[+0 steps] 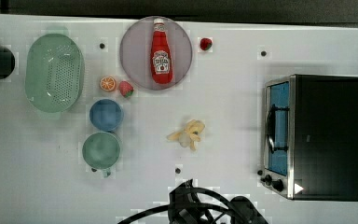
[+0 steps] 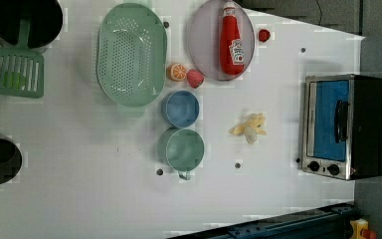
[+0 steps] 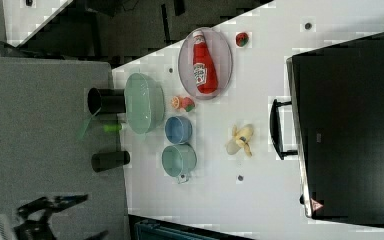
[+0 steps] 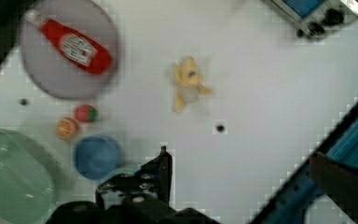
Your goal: Pick banana from table and place on oven.
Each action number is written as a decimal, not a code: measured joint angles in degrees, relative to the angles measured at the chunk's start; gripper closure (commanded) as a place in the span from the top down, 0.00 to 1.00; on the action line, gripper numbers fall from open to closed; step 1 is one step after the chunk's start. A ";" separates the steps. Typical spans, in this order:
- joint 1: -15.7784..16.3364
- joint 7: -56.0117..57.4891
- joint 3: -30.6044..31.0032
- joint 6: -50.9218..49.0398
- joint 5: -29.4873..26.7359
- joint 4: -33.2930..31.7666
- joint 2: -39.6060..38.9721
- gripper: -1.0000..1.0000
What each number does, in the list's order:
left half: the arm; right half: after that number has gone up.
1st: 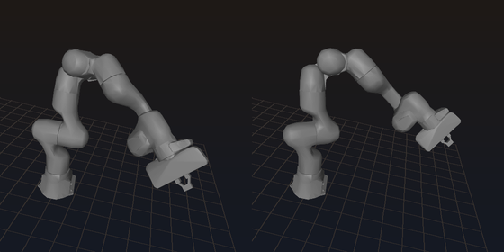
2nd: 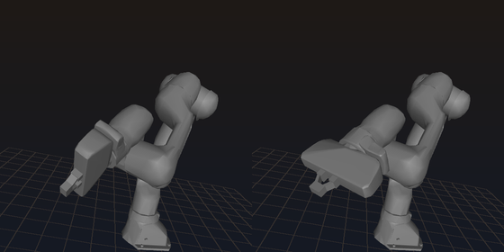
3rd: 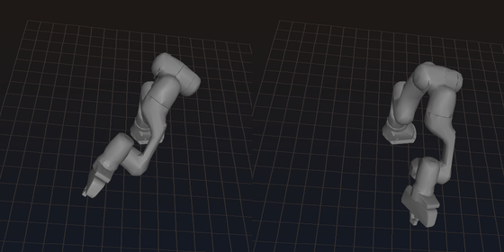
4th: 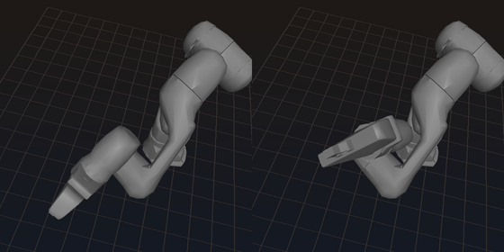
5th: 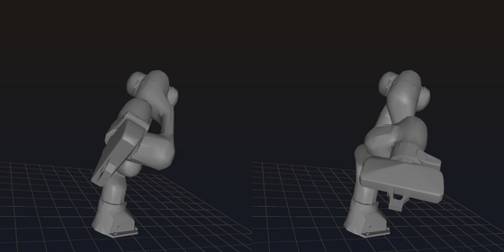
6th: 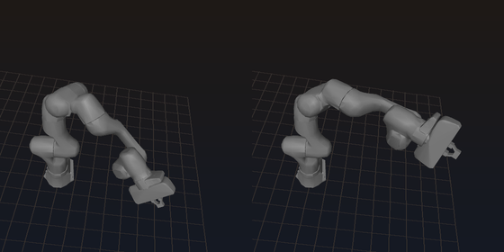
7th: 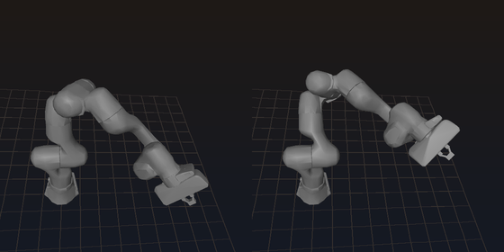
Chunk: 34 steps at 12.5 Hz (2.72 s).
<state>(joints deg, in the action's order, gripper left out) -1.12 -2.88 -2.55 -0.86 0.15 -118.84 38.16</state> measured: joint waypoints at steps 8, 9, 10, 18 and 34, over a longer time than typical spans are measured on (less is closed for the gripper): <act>0.35 -0.08 1.02 19.39 -0.46 -8.95 -23.78 1.00; 0.65 -0.09 1.11 23.48 -0.14 -11.19 -26.89 1.00; 0.87 -0.09 1.12 27.70 -0.50 -13.88 -29.32 1.00; 1.30 -0.11 -0.74 54.49 -1.58 -21.49 -41.20 1.00; 1.50 -0.21 -0.18 68.51 0.17 -21.26 -56.60 0.18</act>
<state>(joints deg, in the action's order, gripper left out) 0.38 -3.09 -2.73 67.65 0.32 -140.11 -18.44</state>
